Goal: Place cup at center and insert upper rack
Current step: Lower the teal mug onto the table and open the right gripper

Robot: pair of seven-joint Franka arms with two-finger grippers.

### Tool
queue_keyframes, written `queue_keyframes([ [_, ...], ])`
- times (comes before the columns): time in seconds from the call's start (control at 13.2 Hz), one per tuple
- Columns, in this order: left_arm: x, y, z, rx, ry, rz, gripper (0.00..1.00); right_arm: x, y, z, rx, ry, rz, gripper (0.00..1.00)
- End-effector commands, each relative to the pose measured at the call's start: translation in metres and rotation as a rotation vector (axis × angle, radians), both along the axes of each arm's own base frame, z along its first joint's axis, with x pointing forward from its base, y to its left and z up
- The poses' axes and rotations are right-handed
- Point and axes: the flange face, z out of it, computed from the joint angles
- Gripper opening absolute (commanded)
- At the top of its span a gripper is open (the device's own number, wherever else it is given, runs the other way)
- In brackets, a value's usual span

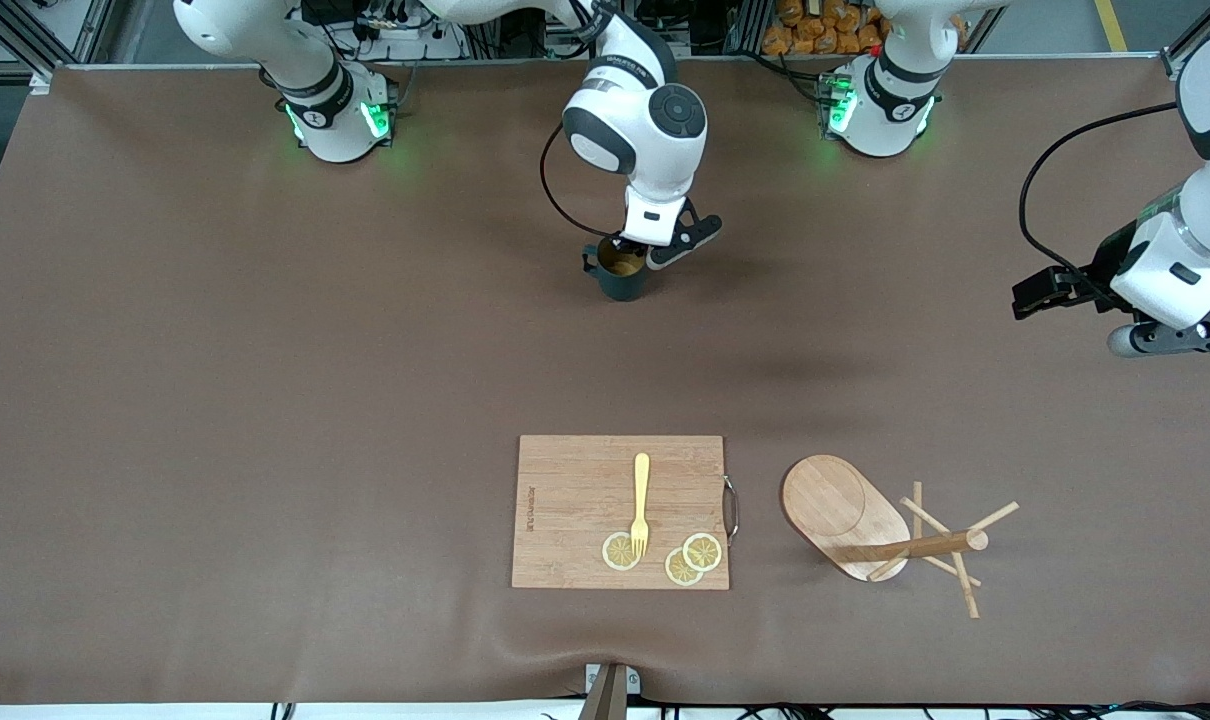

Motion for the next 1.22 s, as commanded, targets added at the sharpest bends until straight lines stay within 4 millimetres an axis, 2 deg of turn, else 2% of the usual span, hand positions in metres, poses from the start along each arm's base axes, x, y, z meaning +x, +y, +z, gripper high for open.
queue_keyframes([
  [0.0,-0.002,-0.001,0.005,0.0,-0.01,0.004,1.0,-0.002,0.008,-0.003,-0.017,-0.026,-0.002,0.0],
  [0.23,-0.003,-0.002,0.006,0.001,-0.012,0.012,1.0,-0.002,0.008,-0.004,-0.02,-0.032,0.0,0.06],
  [0.38,-0.003,-0.006,0.007,0.002,-0.017,0.009,1.0,-0.002,0.01,-0.004,-0.004,-0.037,0.001,0.21],
  [0.53,-0.004,-0.016,0.008,0.004,-0.018,0.027,1.0,-0.002,0.009,-0.004,-0.002,-0.033,-0.006,0.41],
  [0.76,-0.005,-0.024,0.008,0.004,-0.018,0.035,1.0,0.006,0.008,0.007,0.012,-0.042,-0.008,0.7],
  [0.91,-0.005,-0.026,0.008,0.005,-0.018,0.049,1.0,0.02,0.007,0.037,0.044,-0.054,-0.025,0.74],
  [1.06,-0.006,-0.027,0.008,0.004,-0.017,0.05,1.0,0.038,-0.007,0.07,0.059,-0.067,-0.057,0.91],
  [1.14,-0.006,-0.027,0.008,0.004,-0.015,0.05,1.0,0.052,-0.021,0.088,0.055,-0.069,-0.085,1.0],
])
